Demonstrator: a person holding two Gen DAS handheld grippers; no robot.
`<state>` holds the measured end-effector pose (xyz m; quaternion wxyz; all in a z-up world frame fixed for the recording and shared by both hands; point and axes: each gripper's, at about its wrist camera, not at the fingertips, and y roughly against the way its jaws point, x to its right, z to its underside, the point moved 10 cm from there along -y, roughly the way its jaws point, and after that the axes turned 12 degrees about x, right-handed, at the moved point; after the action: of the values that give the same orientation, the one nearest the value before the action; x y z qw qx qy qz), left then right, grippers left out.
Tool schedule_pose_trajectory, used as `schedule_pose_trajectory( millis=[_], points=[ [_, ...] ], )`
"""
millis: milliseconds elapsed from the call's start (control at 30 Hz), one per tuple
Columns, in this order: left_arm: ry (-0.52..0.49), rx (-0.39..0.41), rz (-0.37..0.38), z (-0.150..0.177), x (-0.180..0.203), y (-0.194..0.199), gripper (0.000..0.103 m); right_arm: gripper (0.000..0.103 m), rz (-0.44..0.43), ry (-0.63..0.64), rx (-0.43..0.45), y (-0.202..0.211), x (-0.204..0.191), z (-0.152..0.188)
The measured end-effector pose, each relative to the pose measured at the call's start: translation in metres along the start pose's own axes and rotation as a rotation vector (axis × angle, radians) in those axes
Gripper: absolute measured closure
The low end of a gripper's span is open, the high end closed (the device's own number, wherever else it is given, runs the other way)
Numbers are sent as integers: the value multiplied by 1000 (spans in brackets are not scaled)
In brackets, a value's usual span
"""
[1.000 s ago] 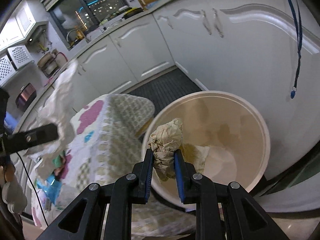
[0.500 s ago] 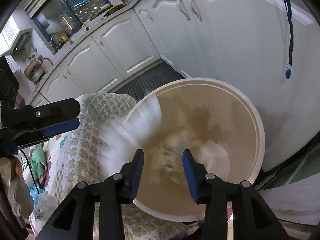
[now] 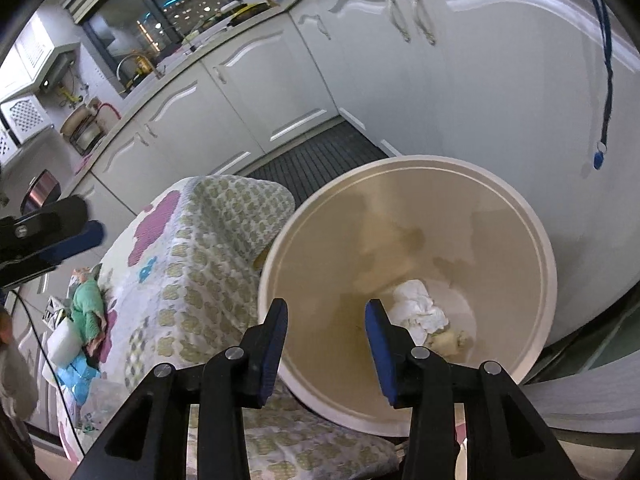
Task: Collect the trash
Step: 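Open both tools to drop the tissue and brown paper into the bin, then move both tools back over the table toward the remaining trash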
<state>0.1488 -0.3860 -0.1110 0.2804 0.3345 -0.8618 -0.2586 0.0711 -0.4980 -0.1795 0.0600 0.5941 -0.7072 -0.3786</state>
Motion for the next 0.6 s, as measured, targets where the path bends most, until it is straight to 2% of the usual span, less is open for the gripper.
schedule_pose_trajectory(
  millis=[300,600],
  points=[
    [35,124,-109,7,-56,90,41,63,-69,55,25,19,-49,-5],
    [23,196,-214,42,-96,167,41,58,-145,154,30,41,-123,9]
  ],
)
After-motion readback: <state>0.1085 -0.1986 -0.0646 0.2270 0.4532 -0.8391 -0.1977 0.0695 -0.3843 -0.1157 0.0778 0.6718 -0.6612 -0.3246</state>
